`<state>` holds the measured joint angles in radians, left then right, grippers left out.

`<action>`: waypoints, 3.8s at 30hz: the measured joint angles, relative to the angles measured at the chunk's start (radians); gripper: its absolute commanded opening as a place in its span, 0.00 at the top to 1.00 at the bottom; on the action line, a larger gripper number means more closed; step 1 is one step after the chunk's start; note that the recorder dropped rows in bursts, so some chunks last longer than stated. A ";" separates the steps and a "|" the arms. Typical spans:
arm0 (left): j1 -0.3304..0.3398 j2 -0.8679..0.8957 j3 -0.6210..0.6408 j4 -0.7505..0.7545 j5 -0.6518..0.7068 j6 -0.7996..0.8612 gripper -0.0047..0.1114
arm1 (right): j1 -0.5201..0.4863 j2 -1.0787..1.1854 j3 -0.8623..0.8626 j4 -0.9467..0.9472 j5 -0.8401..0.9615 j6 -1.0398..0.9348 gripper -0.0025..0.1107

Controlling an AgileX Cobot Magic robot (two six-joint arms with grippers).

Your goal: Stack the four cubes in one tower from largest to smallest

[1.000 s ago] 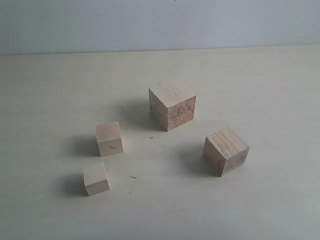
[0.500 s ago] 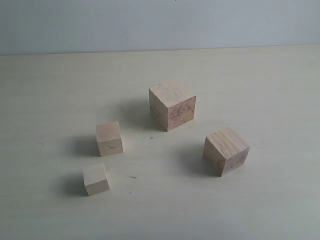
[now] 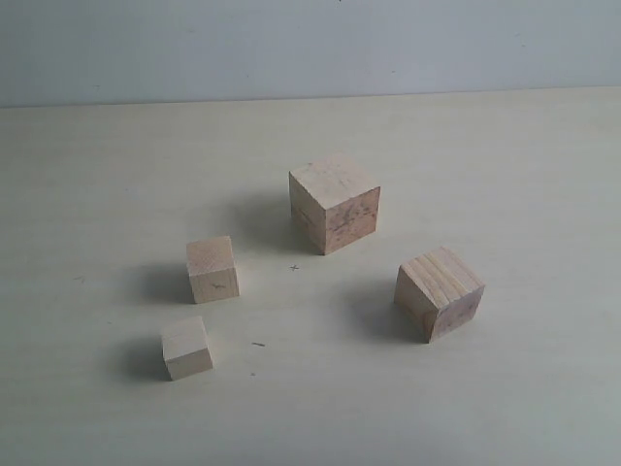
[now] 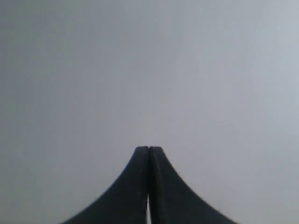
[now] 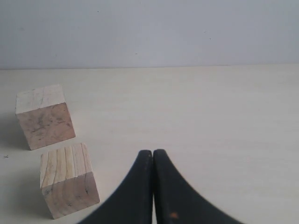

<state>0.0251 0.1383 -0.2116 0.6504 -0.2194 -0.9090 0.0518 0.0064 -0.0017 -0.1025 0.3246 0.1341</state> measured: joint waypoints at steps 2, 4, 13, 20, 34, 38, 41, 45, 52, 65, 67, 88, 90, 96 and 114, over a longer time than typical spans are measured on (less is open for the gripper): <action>0.000 0.000 0.009 -0.263 0.000 0.302 0.96 | 0.000 0.000 0.000 0.000 0.000 0.000 0.98; 0.000 0.000 0.020 -0.450 0.011 0.488 0.96 | 0.000 0.000 0.000 0.000 0.000 0.000 0.98; 0.000 0.002 0.039 -0.594 0.241 0.629 0.96 | 0.000 0.000 0.000 0.000 0.000 0.000 0.98; -0.004 -0.065 0.107 -0.606 0.265 0.674 0.96 | 0.000 0.000 0.000 0.000 0.000 0.000 0.98; -0.008 -0.132 0.208 -0.744 0.349 0.875 0.96 | 0.000 0.000 0.000 0.000 0.000 0.000 0.98; -0.008 -0.132 0.208 -0.755 0.355 0.900 0.96 | 0.000 0.000 0.000 0.000 0.000 0.000 0.98; -0.008 -0.132 0.208 -0.757 0.355 0.921 0.96 | 0.000 0.000 0.000 0.000 0.000 0.000 0.98; -0.008 -0.132 0.208 -0.757 0.355 0.927 0.96 | 0.000 0.000 0.000 0.000 0.000 0.000 0.98; -0.008 -0.132 0.208 -0.757 0.357 0.928 0.96 | 0.000 0.000 0.000 0.000 0.000 0.000 0.98; -0.008 -0.132 0.208 -0.757 0.359 0.928 0.96 | 0.000 0.000 0.000 0.429 -0.297 0.346 0.98; -0.008 -0.132 0.208 -0.757 0.359 0.928 0.96 | 0.000 0.000 0.000 0.524 -0.474 0.401 0.98; -0.008 -0.132 0.208 -0.759 0.359 0.928 0.96 | 0.110 0.633 -0.844 0.395 0.658 -0.176 0.78; -0.008 -0.132 0.208 -0.759 0.359 0.928 0.96 | 0.110 0.751 -0.912 0.402 0.707 -0.233 0.63; -0.008 -0.132 0.208 -0.759 0.359 0.928 0.96 | 0.110 1.015 -1.000 0.452 0.717 -0.365 0.33; -0.008 -0.132 0.208 -0.761 0.361 0.928 0.96 | 0.218 1.642 -1.262 0.625 0.492 -0.747 0.12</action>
<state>0.0174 0.0066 -0.0036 -0.1107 0.1416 0.0194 0.2696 1.6488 -1.2642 0.5226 0.8166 -0.6128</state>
